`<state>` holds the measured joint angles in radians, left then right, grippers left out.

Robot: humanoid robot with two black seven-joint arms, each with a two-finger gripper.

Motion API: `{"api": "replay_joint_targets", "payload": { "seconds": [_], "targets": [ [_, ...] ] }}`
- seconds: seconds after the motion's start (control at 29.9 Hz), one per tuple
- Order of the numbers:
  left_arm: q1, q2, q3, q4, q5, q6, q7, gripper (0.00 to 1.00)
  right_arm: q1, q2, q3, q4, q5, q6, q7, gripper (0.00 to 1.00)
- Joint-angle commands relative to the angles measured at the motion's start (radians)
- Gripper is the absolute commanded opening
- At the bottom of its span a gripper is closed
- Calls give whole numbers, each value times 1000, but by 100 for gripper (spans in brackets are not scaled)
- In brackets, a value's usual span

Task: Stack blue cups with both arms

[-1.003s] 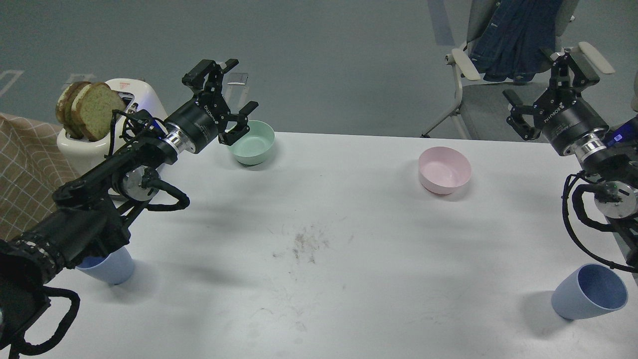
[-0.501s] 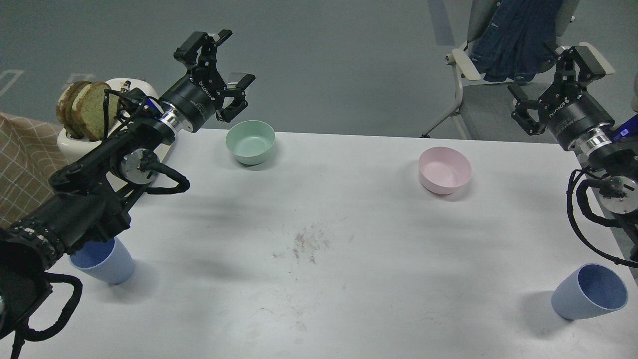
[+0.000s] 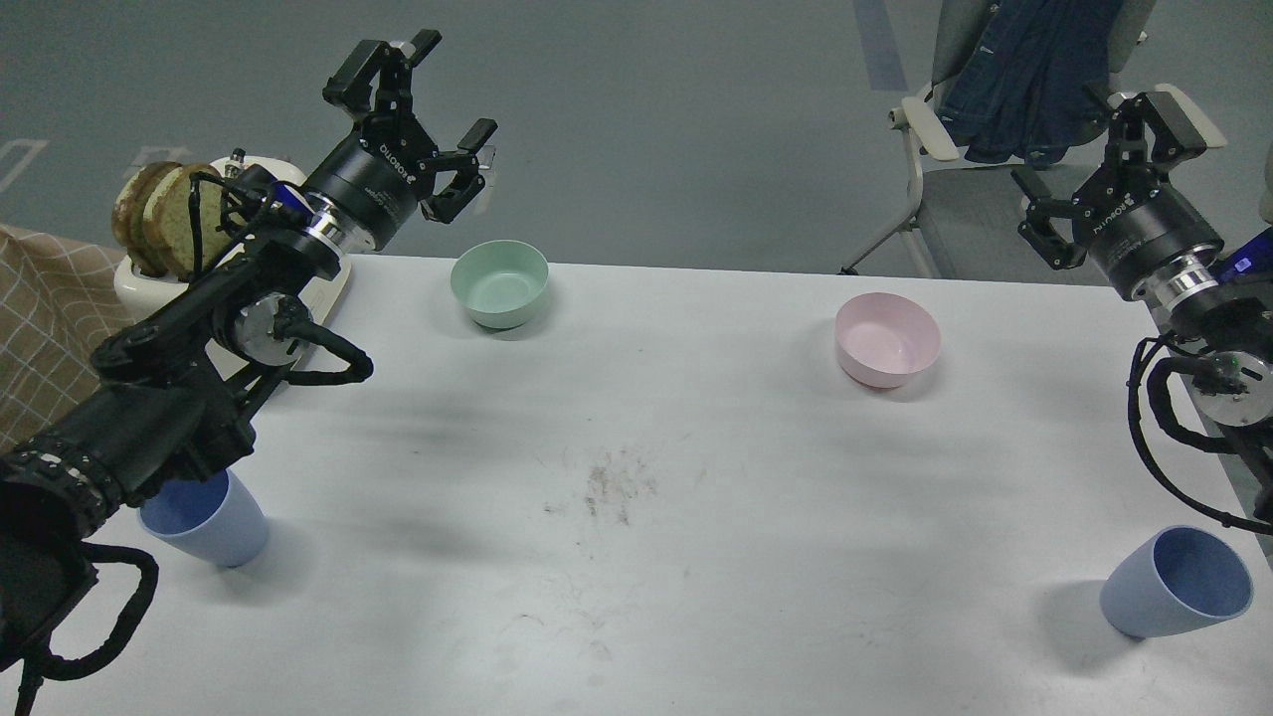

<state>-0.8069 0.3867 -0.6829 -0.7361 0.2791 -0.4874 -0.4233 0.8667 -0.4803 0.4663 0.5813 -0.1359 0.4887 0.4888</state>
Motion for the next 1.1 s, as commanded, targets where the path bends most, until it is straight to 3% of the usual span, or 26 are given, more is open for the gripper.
{"api": "replay_joint_targets", "payload": {
  "seconds": [0.0,0.8,0.9,1.07],
  "targets": [
    [0,1,0,0,-1,0,0,98,2,0,2,0,1,0,0,100],
    [-14,24,5,-19,28,1,-2,97,3,-1,0,0,-2,0,0,100],
    [-29,78,8,-84,124,1,-2,97,3,-3,2,0,-2,0,0,100],
    [-32,253,-1,-310,420,4,-2,95,5,-8,0,2,-2,0,0,100]
  ]
}}
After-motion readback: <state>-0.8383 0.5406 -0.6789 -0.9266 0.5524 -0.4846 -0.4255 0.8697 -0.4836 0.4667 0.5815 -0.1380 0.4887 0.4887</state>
